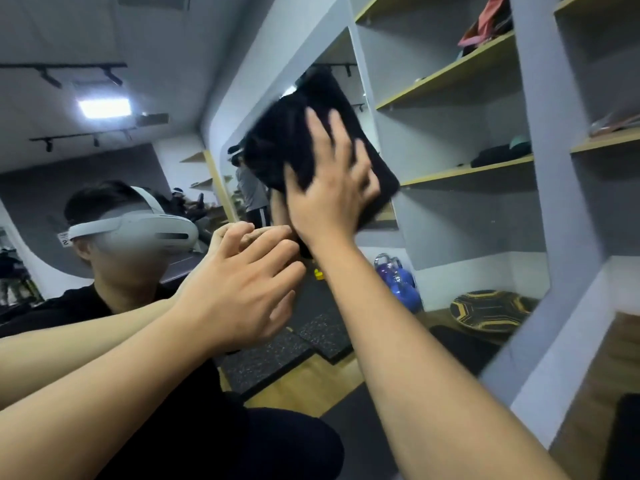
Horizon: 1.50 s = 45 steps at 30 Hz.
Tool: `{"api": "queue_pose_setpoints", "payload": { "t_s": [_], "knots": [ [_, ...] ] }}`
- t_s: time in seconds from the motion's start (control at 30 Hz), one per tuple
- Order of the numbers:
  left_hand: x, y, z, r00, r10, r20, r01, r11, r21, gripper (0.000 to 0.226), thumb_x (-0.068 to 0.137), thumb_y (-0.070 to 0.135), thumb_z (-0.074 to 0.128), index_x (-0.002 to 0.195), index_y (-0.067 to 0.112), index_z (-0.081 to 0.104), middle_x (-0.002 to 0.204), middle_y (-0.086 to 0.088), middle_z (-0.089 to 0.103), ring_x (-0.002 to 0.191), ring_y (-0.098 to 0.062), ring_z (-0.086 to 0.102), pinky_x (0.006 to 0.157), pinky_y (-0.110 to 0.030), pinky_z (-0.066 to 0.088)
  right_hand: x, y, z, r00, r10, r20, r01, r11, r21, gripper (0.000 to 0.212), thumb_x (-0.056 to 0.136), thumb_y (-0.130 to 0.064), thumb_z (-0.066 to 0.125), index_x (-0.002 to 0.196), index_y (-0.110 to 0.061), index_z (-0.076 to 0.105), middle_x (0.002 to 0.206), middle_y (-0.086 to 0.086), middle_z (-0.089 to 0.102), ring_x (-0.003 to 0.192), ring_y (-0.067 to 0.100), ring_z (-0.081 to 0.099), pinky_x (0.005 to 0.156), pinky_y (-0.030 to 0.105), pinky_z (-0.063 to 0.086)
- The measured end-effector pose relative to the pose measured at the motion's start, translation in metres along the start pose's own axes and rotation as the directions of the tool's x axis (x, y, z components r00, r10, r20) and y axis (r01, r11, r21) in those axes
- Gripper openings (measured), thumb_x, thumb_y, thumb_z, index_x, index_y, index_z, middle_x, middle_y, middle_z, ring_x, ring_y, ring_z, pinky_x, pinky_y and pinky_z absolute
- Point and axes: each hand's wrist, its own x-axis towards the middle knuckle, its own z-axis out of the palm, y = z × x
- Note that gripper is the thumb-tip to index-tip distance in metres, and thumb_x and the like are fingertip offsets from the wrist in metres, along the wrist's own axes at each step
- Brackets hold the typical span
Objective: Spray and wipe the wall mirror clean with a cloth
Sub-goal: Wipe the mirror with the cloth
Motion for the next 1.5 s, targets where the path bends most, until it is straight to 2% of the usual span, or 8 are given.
{"api": "queue_pose_setpoints", "payload": {
  "t_s": [0.2,0.33,0.47,0.63,0.8,1.07,1.3,1.5],
  "knots": [
    [0.023,0.011,-0.002,0.998,-0.005,-0.057,0.009,0.998,0.069,0.017,0.086,0.029,0.048,0.082,0.014,0.053,0.085,-0.007,0.055,0.086,-0.033,0.059,0.097,-0.053,0.035,-0.145,0.119,-0.008,0.875,0.484,0.007,-0.483,0.874,-0.044,0.068,0.088,-0.057,0.04,0.153,-0.038,0.031,0.164,-0.013,0.024,0.147,0.029,0.027,0.111,0.055,0.024],
    [0.046,0.02,0.003,0.996,0.031,-0.079,-0.025,0.997,0.076,0.019,0.085,0.033,0.046,0.084,0.014,0.052,0.088,-0.007,0.053,0.085,-0.031,0.055,0.094,-0.051,0.033,-0.251,0.164,-0.019,0.546,0.837,0.045,-0.832,0.547,-0.088,0.089,0.079,-0.068,0.028,0.152,-0.018,0.041,0.16,-0.001,0.037,0.14,0.04,0.035,0.11,0.058,0.023],
    [0.043,0.02,0.015,0.999,0.018,-0.028,-0.016,0.998,0.066,0.022,0.092,0.033,0.041,0.091,0.013,0.051,0.096,-0.008,0.056,0.096,-0.033,0.06,0.096,-0.053,0.031,-0.301,0.185,-0.031,0.298,0.948,0.111,-0.937,0.312,-0.156,0.089,0.086,-0.063,0.04,0.149,-0.001,0.041,0.151,0.022,0.043,0.138,0.046,0.036,0.116,0.058,0.022],
    [0.043,0.022,0.014,1.0,-0.014,-0.016,0.015,0.998,0.054,0.023,0.092,0.036,0.046,0.091,0.014,0.051,0.097,-0.009,0.057,0.103,-0.033,0.062,0.096,-0.054,0.032,-0.269,0.172,-0.029,0.321,0.946,0.045,-0.94,0.324,-0.106,0.071,0.095,-0.046,0.05,0.151,-0.003,0.039,0.156,0.017,0.039,0.137,0.043,0.033,0.115,0.048,0.019],
    [0.044,0.021,0.012,0.999,-0.031,0.015,0.031,0.999,-0.006,0.021,0.091,0.035,0.045,0.092,0.015,0.052,0.098,-0.009,0.056,0.104,-0.034,0.061,0.096,-0.054,0.032,-0.159,0.142,-0.013,0.674,0.739,0.017,-0.732,0.67,-0.125,0.065,0.094,-0.048,0.046,0.152,-0.019,0.038,0.162,-0.003,0.03,0.135,0.039,0.033,0.108,0.051,0.021],
    [0.045,0.02,0.017,0.998,-0.036,-0.046,0.036,0.999,0.003,0.026,0.092,0.037,0.041,0.091,0.014,0.054,0.093,-0.009,0.055,0.096,-0.034,0.058,0.09,-0.053,0.036,0.077,0.013,0.0,0.974,0.224,0.038,-0.218,0.969,-0.114,0.063,0.097,-0.048,0.049,0.155,-0.031,0.028,0.166,-0.003,0.017,0.138,0.04,0.03,0.109,0.054,0.022],
    [0.045,0.019,0.016,1.0,-0.025,-0.019,0.025,1.0,-0.01,0.033,0.094,0.038,0.04,0.1,0.012,0.06,0.103,-0.012,0.06,0.102,-0.034,0.06,0.092,-0.054,0.033,0.113,-0.043,0.001,0.991,-0.072,0.11,0.076,0.997,-0.03,0.066,0.096,-0.049,0.05,0.156,-0.044,0.023,0.166,-0.011,0.016,0.141,0.035,0.026,0.11,0.057,0.023],
    [0.042,0.023,0.013,0.999,-0.028,-0.016,0.028,1.0,-0.012,0.024,0.092,0.035,0.04,0.09,0.015,0.052,0.095,-0.009,0.054,0.099,-0.034,0.058,0.092,-0.053,0.033,0.008,0.071,0.004,0.975,0.22,-0.041,-0.222,0.975,-0.032,0.064,0.09,-0.056,0.046,0.151,-0.045,0.032,0.162,-0.014,0.027,0.139,0.031,0.034,0.107,0.053,0.027]
  ]
}}
